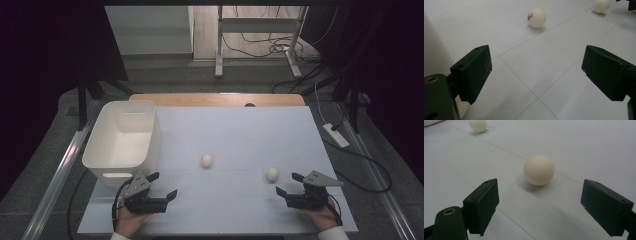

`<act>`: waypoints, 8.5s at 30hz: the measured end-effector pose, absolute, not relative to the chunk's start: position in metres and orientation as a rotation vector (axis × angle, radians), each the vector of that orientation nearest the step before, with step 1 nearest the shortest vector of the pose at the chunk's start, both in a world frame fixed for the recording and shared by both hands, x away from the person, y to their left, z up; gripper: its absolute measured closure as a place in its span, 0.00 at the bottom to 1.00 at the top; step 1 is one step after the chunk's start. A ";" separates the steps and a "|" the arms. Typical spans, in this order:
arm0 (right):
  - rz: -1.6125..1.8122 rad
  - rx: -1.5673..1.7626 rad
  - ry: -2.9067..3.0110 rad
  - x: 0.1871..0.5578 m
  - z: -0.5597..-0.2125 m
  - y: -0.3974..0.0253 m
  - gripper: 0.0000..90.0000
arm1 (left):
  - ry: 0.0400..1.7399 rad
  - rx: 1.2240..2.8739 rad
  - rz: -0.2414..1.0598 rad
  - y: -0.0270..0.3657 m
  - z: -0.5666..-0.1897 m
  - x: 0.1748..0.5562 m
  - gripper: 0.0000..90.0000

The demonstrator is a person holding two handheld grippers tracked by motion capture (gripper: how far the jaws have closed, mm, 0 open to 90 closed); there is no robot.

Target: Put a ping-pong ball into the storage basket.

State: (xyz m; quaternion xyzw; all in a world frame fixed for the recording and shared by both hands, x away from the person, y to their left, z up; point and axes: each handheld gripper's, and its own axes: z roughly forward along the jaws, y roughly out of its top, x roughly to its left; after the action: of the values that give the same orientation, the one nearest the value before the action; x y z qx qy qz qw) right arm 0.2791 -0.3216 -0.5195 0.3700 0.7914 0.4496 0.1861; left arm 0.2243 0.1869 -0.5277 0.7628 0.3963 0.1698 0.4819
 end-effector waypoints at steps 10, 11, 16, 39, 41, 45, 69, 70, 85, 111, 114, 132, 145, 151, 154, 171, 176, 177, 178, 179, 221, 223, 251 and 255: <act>1.267 1.026 2.237 0.282 -0.520 -0.320 0.17 | 0.949 1.881 0.421 0.183 -0.526 0.224 0.12; 1.265 1.025 2.241 0.282 -0.520 -0.320 0.17 | 0.949 1.878 0.422 0.183 -0.526 0.223 0.12; 1.272 1.024 2.237 0.282 -0.519 -0.319 0.17 | 0.952 1.869 0.418 0.184 -0.525 0.221 0.12; 1.264 1.023 2.223 0.278 -0.519 -0.320 0.17 | 0.945 1.904 0.436 0.167 -0.504 0.225 0.12; 1.264 1.024 2.223 0.279 -0.519 -0.320 0.17 | 0.946 1.906 0.433 0.166 -0.501 0.227 0.12; 1.259 1.024 2.225 0.279 -0.519 -0.321 0.17 | 0.945 1.911 0.432 0.164 -0.497 0.229 0.12; 1.247 1.022 2.235 0.279 -0.520 -0.320 0.17 | 0.912 1.955 0.399 0.142 -0.478 0.244 0.13; 1.247 1.022 2.235 0.279 -0.520 -0.320 0.17 | 0.911 1.956 0.399 0.141 -0.477 0.245 0.13; 1.240 1.020 2.234 0.280 -0.520 -0.320 0.17 | 0.882 1.995 0.377 0.124 -0.472 0.258 0.13; 1.229 1.015 2.246 0.280 -0.521 -0.319 0.17 | 0.858 2.027 0.344 0.105 -0.474 0.273 0.13; 1.228 1.014 2.247 0.280 -0.522 -0.319 0.17 | 0.855 2.027 0.342 0.104 -0.473 0.274 0.13; 1.213 0.992 2.262 0.280 -0.522 -0.317 0.18 | 0.850 2.036 0.330 0.099 -0.475 0.279 0.13; 1.206 0.991 2.269 0.280 -0.523 -0.317 0.18 | 0.863 2.045 0.330 0.098 -0.476 0.281 0.14; 1.204 0.986 2.272 0.280 -0.523 -0.316 0.18 | 0.862 2.059 0.331 0.096 -0.477 0.281 0.14; 1.205 0.988 2.272 0.280 -0.523 -0.316 0.18 | 0.864 2.057 0.329 0.096 -0.478 0.281 0.14; 1.194 0.986 2.280 0.280 -0.523 -0.316 0.18 | 0.875 2.069 0.331 0.096 -0.481 0.283 0.14; 1.193 0.987 2.280 0.280 -0.523 -0.316 0.18 | 0.876 2.079 0.327 0.095 -0.483 0.283 0.13; 1.196 0.988 2.280 0.280 -0.523 -0.316 0.18 | 0.874 2.079 0.328 0.095 -0.483 0.283 0.13; 1.195 0.989 2.280 0.280 -0.523 -0.316 0.18 | 0.874 2.078 0.328 0.095 -0.483 0.283 0.13; 1.195 0.989 2.280 0.280 -0.523 -0.316 0.18 | 0.875 2.075 0.329 0.095 -0.483 0.283 0.13; 1.207 0.983 2.268 0.280 -0.521 -0.316 0.18 | 0.924 2.065 0.338 0.099 -0.482 0.295 0.14; 1.212 0.983 2.265 0.280 -0.521 -0.316 0.18 | 0.927 2.065 0.336 0.099 -0.482 0.296 0.14; 1.233 0.999 2.229 0.280 -0.518 -0.318 0.17 | 0.976 2.128 0.309 0.083 -0.489 0.330 0.14; 1.238 1.002 2.223 0.280 -0.517 -0.319 0.17 | 0.998 2.137 0.297 0.081 -0.494 0.335 0.14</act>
State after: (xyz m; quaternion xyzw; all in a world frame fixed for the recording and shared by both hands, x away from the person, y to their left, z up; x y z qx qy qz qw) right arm 0.2800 -0.3186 -0.5174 0.3587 0.7963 0.4433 0.2020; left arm 0.3355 0.0814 -0.4944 0.8340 0.3896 0.1160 0.3730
